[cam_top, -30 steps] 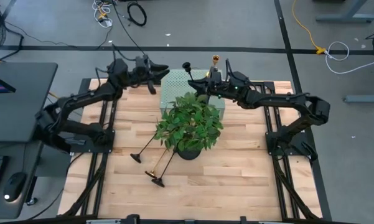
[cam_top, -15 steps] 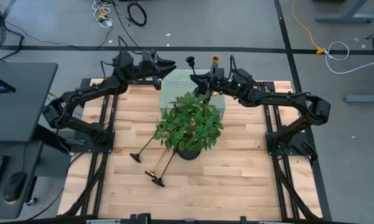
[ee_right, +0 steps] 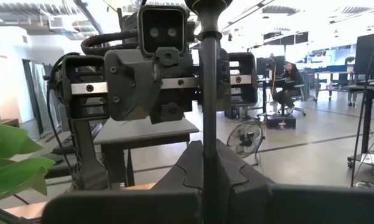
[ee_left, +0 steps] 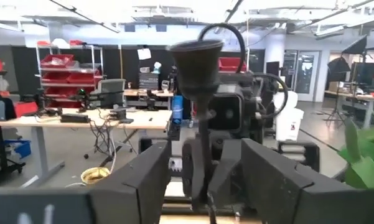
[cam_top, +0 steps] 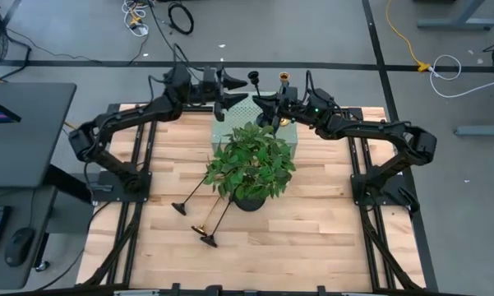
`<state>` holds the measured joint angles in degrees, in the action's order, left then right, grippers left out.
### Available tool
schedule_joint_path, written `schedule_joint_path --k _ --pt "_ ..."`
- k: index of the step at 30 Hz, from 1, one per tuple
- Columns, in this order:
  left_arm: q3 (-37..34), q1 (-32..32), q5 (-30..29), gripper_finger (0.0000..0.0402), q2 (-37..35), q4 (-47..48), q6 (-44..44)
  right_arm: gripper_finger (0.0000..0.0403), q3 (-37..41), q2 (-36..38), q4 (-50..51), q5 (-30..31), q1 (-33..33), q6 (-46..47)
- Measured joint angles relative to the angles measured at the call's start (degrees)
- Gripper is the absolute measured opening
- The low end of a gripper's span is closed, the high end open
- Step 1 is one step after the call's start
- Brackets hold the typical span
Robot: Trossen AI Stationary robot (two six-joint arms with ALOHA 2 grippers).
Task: Pick & Place candle stick holders
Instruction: Put the right black candle holder on the shelf
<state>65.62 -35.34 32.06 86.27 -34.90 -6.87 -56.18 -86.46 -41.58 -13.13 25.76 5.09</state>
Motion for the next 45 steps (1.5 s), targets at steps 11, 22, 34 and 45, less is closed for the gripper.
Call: schedule_joint_path --k 11,22,34,45 --pt "3.8 1.0 -0.7 0.0218 4.5 -0.1 -1.7 0.0001 0.0 0.1 -1.0 0.0 0.0 0.0" --pt "7.6 3.1 -0.9 0.0218 6.5 -0.7 -1.6 0.0001 0.0 0.1 -0.7 0.0 -0.1 -0.2" --pt "7.7 3.2 -2.0 0.0164 6.5 -0.4 -1.6 0.0001 0.0 0.1 -0.6 0.0 -0.3 -0.5" --pt "7.6 3.2 -1.8 0.0018 6.5 -0.3 -1.7 0.0001 0.0 0.1 -0.7 0.0 -0.3 -1.1"
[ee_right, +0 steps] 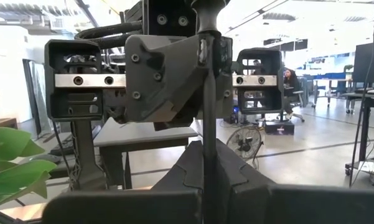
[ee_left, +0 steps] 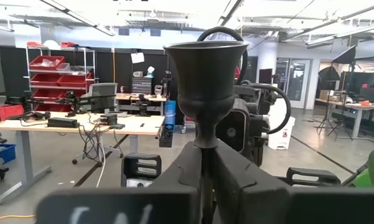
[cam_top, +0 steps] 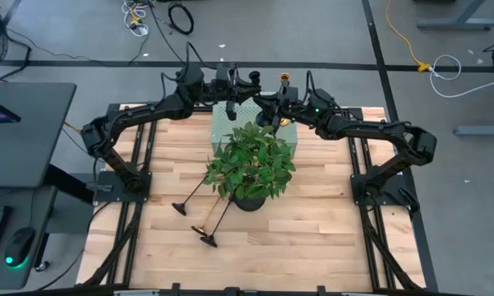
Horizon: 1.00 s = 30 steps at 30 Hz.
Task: Pick & Place candle stick holders
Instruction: Put the right black candle holder on the shelf
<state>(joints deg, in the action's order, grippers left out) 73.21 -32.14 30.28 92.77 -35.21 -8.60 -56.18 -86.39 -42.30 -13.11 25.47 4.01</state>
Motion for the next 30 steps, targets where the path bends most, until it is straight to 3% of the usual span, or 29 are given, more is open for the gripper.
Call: schedule_joint_path --k 20,30 --pt "0.0 -0.1 0.7 0.0013 0.0 0.0 0.2 0.0011 0.0 0.0 0.3 -0.8 0.0 0.1" --pt "0.0 -2.4 3.2 0.0013 -0.3 0.4 -1.0 0.0056 0.0 0.0 1.0 -0.7 0.0 1.6"
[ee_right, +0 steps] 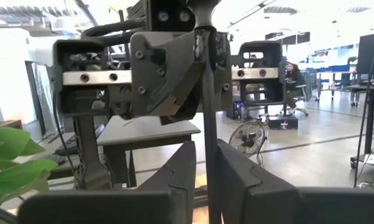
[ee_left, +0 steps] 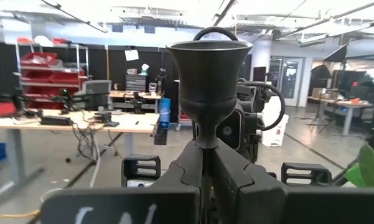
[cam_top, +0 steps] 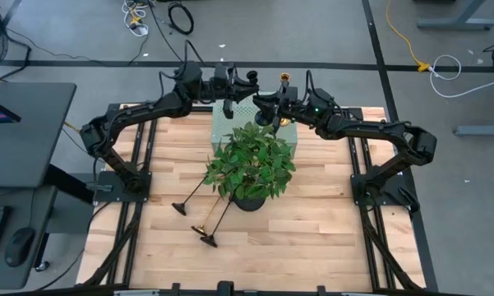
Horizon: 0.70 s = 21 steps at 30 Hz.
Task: Pick & Place candle stick holders
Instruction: Put the right black candle holder on the shelf
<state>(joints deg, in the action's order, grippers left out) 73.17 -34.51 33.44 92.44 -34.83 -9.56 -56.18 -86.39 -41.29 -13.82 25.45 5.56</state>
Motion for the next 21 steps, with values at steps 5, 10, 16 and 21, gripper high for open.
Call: schedule_joint_path --k 5,10,16,21 --pt "0.0 -1.7 1.1 0.0013 -2.0 2.5 -0.6 0.0075 0.0 0.0 0.2 0.0 0.0 0.0" --pt "0.0 -3.5 0.3 0.0013 -5.5 8.0 2.2 0.0089 0.1 1.0 1.4 -0.6 0.0 0.0" --pt "-0.1 -6.8 -1.6 0.0013 -9.0 16.2 5.5 0.0098 0.1 4.7 5.3 -0.9 -0.3 -0.8" --pt "-0.1 -10.0 -1.4 0.0013 -10.1 20.4 6.3 0.0099 0.1 8.5 9.6 -0.8 -1.4 -3.2"
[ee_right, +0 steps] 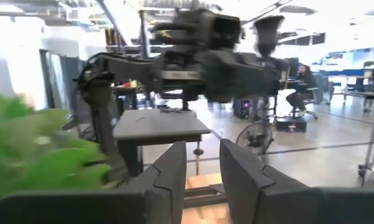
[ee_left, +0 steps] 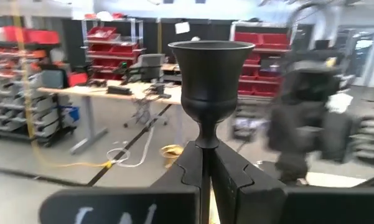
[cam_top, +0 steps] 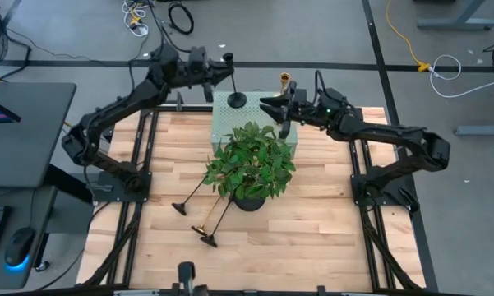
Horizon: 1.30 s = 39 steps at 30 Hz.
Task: Pick & Place candle stick holders
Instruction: Put the right black candle holder on the shelf
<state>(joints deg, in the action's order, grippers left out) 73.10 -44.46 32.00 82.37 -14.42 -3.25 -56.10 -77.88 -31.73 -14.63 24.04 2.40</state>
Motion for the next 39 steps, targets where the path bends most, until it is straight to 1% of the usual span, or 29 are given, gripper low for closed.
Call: schedule_joint_path --k 7,11,13,17,20,25,27,30,33,39 --pt "0.0 -3.0 -0.2 0.0013 0.0 6.5 3.0 0.0096 0.0 3.8 4.5 0.2 -1.5 -0.5" --pt "0.0 -4.0 -2.4 0.0013 0.0 10.1 5.8 0.0092 0.0 5.5 5.6 0.2 -2.6 -0.5" --pt "0.0 -4.5 -2.7 0.0013 0.0 11.5 6.5 0.0091 0.0 6.3 6.5 0.1 -3.4 -0.5" --pt "-2.3 -4.7 -3.3 0.0013 0.0 10.9 8.6 0.0091 0.0 7.8 9.4 0.2 -5.0 -0.5" --pt "-5.6 -5.0 -4.6 0.0013 0.1 7.8 9.8 0.0091 0.0 8.6 10.3 0.2 -6.0 -0.5" --pt "-12.1 -6.0 -4.8 0.0013 0.1 -4.5 9.2 0.0091 0.0 9.0 10.5 0.2 -7.1 -0.9" --pt "-14.0 -6.5 -3.5 0.0013 0.1 -8.4 7.9 0.0091 0.0 9.0 10.6 0.2 -7.3 -1.0" --pt "-15.9 -6.9 -2.6 0.0013 0.1 -10.6 6.4 0.0091 0.0 9.0 11.0 0.2 -7.3 -1.7" --pt "-17.4 -6.9 -2.5 0.0013 0.1 -12.4 7.0 0.0091 0.0 9.0 11.1 0.2 -7.3 -2.1" --pt "-17.7 -6.9 -3.0 0.0013 1.2 -14.7 7.1 0.0091 0.0 9.0 11.8 0.8 -7.3 -2.9"
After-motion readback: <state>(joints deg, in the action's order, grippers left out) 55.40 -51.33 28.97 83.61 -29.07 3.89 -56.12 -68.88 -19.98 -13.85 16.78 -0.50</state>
